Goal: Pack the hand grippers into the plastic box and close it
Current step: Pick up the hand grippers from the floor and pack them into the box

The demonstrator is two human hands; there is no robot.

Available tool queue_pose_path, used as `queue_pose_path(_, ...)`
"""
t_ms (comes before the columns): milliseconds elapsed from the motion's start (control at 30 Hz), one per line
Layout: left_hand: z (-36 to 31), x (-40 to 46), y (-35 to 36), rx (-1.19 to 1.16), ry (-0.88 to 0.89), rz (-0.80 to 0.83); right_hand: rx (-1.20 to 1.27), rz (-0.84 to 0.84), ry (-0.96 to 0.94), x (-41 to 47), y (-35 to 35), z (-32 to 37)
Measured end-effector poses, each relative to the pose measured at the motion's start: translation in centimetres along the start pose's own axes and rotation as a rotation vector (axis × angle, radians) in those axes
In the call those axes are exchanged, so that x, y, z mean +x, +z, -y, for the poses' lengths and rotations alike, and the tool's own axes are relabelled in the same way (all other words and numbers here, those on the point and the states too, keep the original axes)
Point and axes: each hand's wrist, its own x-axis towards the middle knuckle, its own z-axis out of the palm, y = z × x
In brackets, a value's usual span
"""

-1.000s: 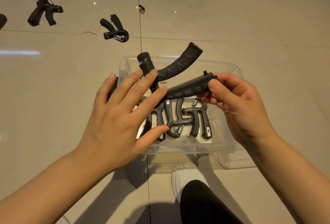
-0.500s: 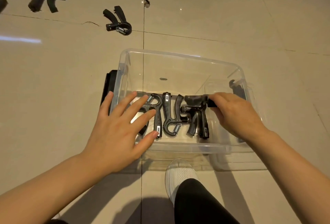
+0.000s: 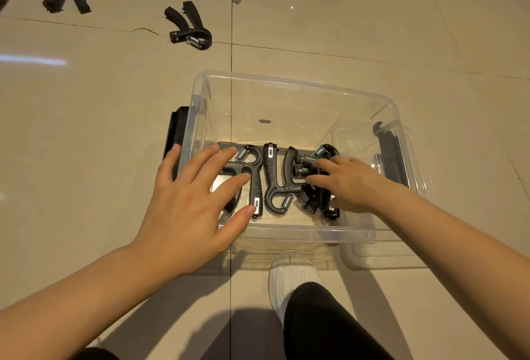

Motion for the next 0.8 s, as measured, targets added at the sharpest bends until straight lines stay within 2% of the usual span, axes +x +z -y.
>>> queue_pose_path(100, 0.0, 0.0, 0.0, -0.003, -0.002, -0.004, -0.002, 0.070, -0.067, 1.2, 0.0, 0.2)
queue_pose_path(267, 0.1, 0.0, 0.2, -0.005, 0.004, -0.018, -0.021, 0.021, -0.115, 1.3, 0.7, 0.4)
queue_pose_path(667, 0.2, -0.1, 0.5, -0.012, 0.004, -0.037, -0.035, -0.025, -0.079, 2.2, 1.1, 0.4)
queue_pose_path(800, 0.3, -0.1, 0.6, -0.063, 0.011, -0.078, 0.119, -0.081, -0.022, 1.8, 1.0, -0.2)
